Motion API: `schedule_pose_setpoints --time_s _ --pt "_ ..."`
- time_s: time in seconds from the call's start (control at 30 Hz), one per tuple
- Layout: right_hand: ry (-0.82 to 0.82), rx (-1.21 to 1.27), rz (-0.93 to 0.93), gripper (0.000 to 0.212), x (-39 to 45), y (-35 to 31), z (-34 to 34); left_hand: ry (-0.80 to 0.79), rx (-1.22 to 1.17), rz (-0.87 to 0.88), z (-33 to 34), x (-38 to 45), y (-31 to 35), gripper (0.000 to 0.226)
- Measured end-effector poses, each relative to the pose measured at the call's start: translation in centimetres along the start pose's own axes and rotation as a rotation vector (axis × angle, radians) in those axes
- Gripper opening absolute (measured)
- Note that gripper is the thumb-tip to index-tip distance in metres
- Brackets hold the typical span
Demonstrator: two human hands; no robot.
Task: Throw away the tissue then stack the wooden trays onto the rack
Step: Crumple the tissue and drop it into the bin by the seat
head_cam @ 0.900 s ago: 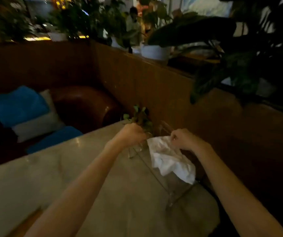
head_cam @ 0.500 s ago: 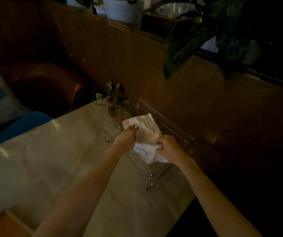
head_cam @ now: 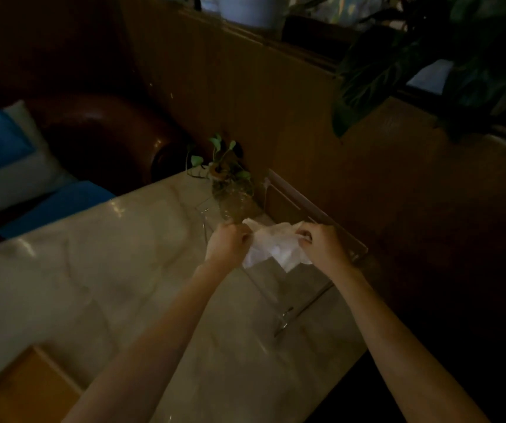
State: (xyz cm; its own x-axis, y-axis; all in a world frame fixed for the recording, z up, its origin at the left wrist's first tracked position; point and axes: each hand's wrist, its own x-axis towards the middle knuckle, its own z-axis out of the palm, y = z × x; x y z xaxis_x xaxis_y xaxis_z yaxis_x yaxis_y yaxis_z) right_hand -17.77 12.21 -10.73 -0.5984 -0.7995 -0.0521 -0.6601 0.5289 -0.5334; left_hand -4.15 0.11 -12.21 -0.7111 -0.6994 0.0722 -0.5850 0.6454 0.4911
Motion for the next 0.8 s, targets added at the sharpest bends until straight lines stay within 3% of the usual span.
schedule_pose_setpoints --time_s 0.2,0.5,0.8 --pt "0.12 -0.023 -0.192 0.026 0.3 -5.6 0.3 0.139 -0.274 -0.147 -6.3 -2.3 -2.4 0.022" --pt "-0.02 0.052 -0.396 0.023 -3.2 -20.2 6.4 0.299 -0.319 -0.34 -14.9 -12.4 -10.8 0.02" --pt "-0.135 0.193 -0.608 0.022 -14.2 -34.5 16.7 0.416 -0.343 -0.497 -22.6 -28.7 -23.1 0.027"
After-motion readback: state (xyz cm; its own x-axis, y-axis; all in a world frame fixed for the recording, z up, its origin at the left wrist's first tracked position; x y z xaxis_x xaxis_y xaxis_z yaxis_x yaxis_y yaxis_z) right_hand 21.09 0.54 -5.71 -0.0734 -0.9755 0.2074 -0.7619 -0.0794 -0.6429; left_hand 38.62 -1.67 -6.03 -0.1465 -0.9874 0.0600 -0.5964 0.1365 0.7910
